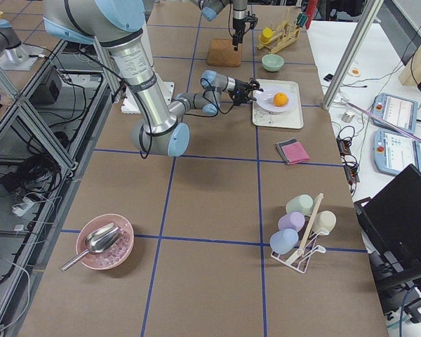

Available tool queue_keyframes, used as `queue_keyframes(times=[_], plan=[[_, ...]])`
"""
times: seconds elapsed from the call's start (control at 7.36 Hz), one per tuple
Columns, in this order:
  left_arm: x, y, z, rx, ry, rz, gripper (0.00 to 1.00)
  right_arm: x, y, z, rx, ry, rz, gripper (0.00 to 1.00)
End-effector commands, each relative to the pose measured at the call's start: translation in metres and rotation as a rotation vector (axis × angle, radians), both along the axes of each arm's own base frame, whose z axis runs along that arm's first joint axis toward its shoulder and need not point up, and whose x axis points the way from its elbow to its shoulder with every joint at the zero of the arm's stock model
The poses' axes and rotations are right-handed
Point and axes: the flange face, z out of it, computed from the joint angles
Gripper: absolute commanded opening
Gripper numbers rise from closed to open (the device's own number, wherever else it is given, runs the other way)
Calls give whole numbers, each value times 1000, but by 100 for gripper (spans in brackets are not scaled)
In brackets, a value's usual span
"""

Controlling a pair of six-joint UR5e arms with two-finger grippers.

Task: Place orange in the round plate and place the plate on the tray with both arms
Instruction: 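Nudge the plate further onto the tray with the right gripper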

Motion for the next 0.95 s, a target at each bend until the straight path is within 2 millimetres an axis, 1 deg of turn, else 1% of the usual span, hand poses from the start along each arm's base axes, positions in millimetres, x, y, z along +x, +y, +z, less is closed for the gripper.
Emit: queue_keyframes(times=[0.0,0.14,0.27,0.41,0.54,0.68,0.82], plan=[[0,0,1,-1,-1,0,100,31,52,8,55,20,-72,100],[0,0,0,1,0,-1,100,60,79,19,110,78,-119,100],[-1,0,2,10,-4,7,100,93,93,24,167,131,-185,100],[-5,4,16,27,-19,36,100,112,104,46,242,268,-257,100],[-22,3,27,87,-39,75,100,123,104,45,329,364,-298,100],[-46,0,41,104,-51,77,100,140,90,60,343,418,-336,100],[-68,-3,48,126,-61,77,100,173,70,79,388,510,-409,100]])
